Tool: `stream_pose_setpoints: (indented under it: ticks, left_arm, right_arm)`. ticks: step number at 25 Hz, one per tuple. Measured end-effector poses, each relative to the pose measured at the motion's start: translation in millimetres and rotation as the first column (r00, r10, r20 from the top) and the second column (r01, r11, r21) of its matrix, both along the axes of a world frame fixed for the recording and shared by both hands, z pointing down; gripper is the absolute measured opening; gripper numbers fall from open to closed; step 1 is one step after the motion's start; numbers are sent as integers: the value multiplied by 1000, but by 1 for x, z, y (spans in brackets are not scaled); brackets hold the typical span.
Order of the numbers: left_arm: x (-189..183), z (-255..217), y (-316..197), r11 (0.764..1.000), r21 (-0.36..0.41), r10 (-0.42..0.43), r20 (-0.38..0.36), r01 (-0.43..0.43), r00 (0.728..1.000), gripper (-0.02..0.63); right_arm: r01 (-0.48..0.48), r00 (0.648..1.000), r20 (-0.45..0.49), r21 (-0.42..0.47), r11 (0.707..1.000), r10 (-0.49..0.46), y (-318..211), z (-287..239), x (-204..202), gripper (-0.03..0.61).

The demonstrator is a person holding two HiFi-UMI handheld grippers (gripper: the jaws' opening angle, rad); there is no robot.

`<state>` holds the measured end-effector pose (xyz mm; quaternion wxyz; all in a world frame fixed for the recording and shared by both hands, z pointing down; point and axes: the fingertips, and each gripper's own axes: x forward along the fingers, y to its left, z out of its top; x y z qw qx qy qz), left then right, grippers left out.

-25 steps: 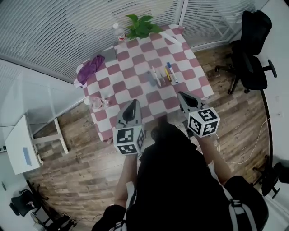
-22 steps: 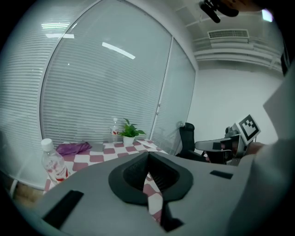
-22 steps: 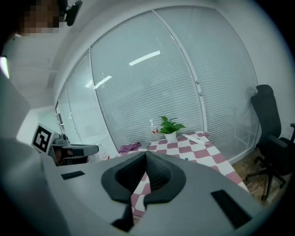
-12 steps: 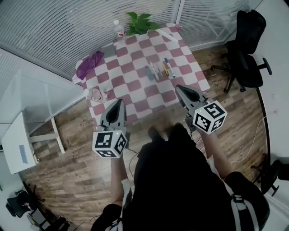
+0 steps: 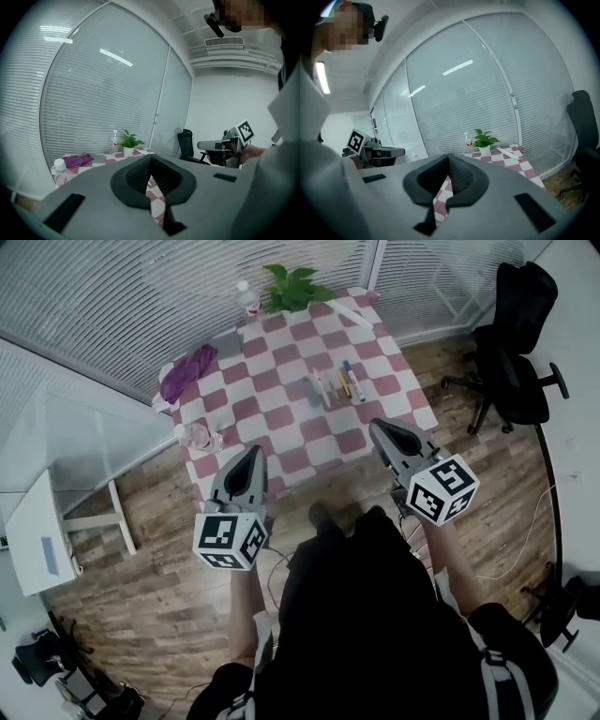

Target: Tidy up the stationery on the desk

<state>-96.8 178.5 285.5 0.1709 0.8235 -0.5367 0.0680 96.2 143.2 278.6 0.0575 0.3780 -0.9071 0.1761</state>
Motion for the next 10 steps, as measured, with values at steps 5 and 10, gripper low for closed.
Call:
stream_pose_setpoints:
  ticks: [5, 10]
  left_arm:
    - [-1, 2, 0, 1000, -7, 1, -8, -1, 1000, 32]
    - [1, 1, -1, 1000, -5, 16, 6, -16, 1000, 32]
  right_arm:
    - [11, 1000, -3, 9, 1000, -11, 3, 1, -4, 20]
    - [9, 1000, -9, 7, 1000, -9, 5, 2, -6, 20]
